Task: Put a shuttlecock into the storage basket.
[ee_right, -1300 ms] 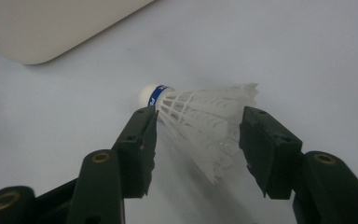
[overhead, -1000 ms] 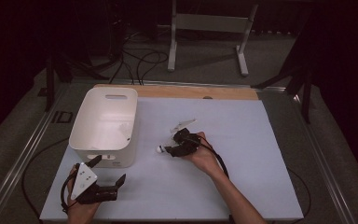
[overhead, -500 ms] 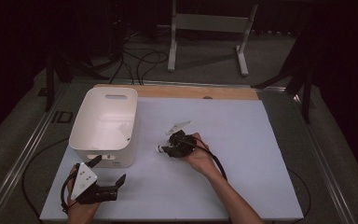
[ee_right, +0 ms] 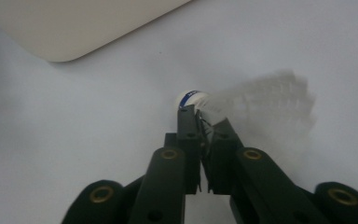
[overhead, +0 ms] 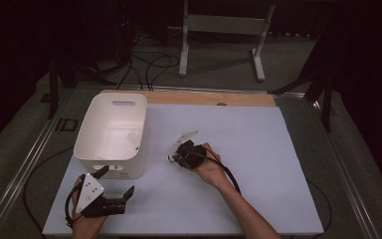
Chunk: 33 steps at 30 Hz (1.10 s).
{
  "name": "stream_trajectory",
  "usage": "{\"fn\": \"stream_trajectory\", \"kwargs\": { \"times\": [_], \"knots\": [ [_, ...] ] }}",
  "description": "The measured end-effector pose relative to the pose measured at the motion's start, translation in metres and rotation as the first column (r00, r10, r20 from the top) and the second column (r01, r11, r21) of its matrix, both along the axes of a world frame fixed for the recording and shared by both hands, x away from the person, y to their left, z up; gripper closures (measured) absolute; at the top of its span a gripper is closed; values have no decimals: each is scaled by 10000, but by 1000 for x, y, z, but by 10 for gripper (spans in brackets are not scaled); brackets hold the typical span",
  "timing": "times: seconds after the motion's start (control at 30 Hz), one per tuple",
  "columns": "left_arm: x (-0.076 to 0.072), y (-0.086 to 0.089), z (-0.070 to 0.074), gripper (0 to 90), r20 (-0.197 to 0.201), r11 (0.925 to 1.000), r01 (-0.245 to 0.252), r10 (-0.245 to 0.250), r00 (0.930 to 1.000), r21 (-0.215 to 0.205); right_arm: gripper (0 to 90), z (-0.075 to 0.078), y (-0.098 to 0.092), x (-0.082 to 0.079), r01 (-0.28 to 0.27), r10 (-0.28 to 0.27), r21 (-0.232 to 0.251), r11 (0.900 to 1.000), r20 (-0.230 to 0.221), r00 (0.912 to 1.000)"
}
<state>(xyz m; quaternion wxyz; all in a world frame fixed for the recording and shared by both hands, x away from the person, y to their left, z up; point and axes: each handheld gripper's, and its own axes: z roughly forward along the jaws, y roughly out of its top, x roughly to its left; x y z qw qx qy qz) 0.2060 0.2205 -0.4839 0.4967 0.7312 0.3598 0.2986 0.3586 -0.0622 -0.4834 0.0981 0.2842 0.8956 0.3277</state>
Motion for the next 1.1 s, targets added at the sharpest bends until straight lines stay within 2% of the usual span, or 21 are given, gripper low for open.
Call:
{"fn": "stream_trajectory", "kwargs": {
  "times": [0.27, 0.3, 0.33, 1.1],
  "knots": [
    [0, 0, 0, 3, -9, 10000, -1, 1, 10000, 9, 889, 1, -1, 0, 64, -64, -54, 10000, 61, 10000],
    [0, 0, 0, 3, -7, 10000, 1, -1, 10000, -4, 889, 1, 0, 0, 216, -216, 34, 9998, 12, 9998],
    [0, 0, 0, 3, -6, 10000, -4, 4, 10000, -1, 889, 2, -1, 0, 86, -86, -69, 9999, 77, 9999],
    [0, 0, 0, 4, 6, 10000, -4, 4, 10000, -2, 890, 9, -4, -5, 261, -266, 122, 9996, 351, 9990]
  ]
}}
